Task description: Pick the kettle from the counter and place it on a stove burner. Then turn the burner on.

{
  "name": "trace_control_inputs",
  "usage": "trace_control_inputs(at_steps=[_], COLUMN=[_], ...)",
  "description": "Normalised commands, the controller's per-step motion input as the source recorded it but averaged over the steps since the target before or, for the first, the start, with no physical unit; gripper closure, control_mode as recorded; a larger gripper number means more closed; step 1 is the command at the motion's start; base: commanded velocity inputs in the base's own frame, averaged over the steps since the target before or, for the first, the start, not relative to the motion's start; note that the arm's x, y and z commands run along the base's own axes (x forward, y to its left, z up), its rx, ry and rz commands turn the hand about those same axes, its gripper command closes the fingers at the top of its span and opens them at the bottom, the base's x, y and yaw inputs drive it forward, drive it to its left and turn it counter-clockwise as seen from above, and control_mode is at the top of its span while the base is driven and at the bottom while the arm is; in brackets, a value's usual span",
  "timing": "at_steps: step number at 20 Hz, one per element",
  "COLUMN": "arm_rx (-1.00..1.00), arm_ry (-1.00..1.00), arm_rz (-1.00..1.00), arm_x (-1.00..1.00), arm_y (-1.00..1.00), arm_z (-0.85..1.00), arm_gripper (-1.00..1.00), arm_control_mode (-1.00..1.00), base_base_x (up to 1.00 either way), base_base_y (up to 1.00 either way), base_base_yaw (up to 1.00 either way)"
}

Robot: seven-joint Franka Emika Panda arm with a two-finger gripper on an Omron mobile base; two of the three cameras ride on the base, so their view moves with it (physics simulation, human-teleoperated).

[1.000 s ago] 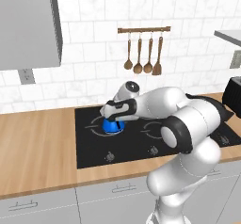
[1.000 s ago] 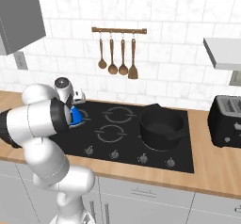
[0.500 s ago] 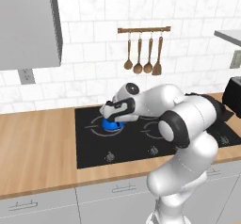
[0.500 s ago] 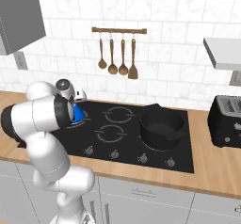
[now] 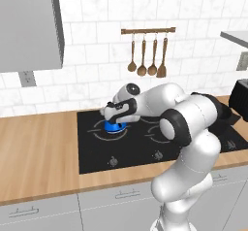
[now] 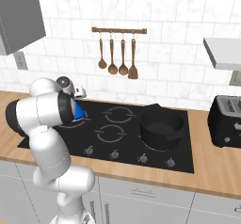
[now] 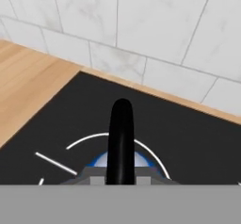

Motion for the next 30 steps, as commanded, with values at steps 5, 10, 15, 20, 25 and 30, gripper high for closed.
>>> trace_control_inputs(at_steps=[5, 10, 15, 20, 25, 30], arm_rx=[0.0, 0.03, 0.1, 0.07, 0.0, 0.0], arm_ry=[-0.01, -0.1, -0.03, 0.0, -0.02, -0.03], arm_rz=[0.0, 0.0, 0.0, 0.01, 0.0, 0.0], arm_x=[-0.09, 0.0, 0.1, 0.0, -0.02, -0.01], arm_y=[0.15, 0.03, 0.03, 0.03, 0.0, -0.01], arm_z=[0.0, 0.0, 0.0, 0.0, -0.08, 0.0], arm_gripper=[1.0, 1.0, 1.0, 1.0, 1.0, 1.0], arm_control_mode=[-1.0, -1.0, -1.0, -1.0, -1.0, -1.0], base_base_x=[0.0, 0.0, 0.0, 0.0, 0.0, 0.0], base_base_y=[0.0, 0.0, 0.0, 0.0, 0.0, 0.0], base_base_yaw=[0.0, 0.0, 0.0, 0.0, 0.0, 0.0])
